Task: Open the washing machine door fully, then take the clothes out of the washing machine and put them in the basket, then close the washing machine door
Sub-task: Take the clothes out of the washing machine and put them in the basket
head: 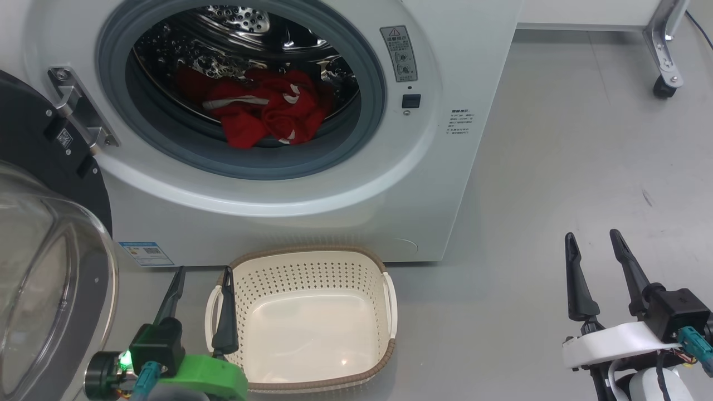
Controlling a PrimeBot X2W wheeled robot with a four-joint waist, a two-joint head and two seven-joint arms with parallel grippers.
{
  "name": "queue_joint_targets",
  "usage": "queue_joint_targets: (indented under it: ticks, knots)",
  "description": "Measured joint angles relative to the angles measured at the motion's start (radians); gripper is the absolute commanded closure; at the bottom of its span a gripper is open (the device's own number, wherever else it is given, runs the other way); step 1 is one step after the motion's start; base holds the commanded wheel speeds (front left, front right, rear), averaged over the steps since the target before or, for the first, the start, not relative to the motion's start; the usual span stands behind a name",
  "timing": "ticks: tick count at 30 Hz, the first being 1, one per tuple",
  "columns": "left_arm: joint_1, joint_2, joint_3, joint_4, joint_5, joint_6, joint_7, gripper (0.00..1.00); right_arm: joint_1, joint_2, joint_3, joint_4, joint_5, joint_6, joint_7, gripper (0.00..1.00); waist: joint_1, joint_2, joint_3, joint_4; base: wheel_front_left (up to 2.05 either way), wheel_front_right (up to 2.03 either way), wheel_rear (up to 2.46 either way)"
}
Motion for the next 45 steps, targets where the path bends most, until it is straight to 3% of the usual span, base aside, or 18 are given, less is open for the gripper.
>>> queue_joint_targets:
  ticks: [12, 23, 34, 45]
  knots:
    - [-0.009, 0.000, -0.013, 0.018, 0.000, 0.001, 0.000, 0.00, 0.000, 0.000, 0.001, 0.000, 0.000, 0.000, 0.000, 0.00, 0.0000, 0.0000, 0.012, 0.001, 0.00, 0.00, 0.00]
    - [-0.112, 0.000, -0.070, 0.053, -0.022, 0.001, 0.041, 0.00, -0.001, 0.000, 0.012, -0.016, 0.000, 0.003, 0.000, 0.00, 0.0000, 0.0000, 0.067, -0.012, 0.00, 0.00, 0.00]
    - [-0.309, -0.001, -0.075, 0.120, -0.050, -0.002, 0.123, 0.00, -0.040, -0.016, 0.016, -0.039, 0.005, 0.012, 0.000, 0.00, 0.0000, 0.0000, 0.171, -0.049, 0.00, 0.00, 0.00]
    - [-0.558, 0.019, -0.033, 0.172, -0.091, -0.060, 0.263, 0.00, -0.116, -0.016, 0.003, -0.066, 0.027, 0.021, 0.000, 0.00, 0.0000, 0.0000, 0.297, -0.115, 0.00, 0.00, 0.00]
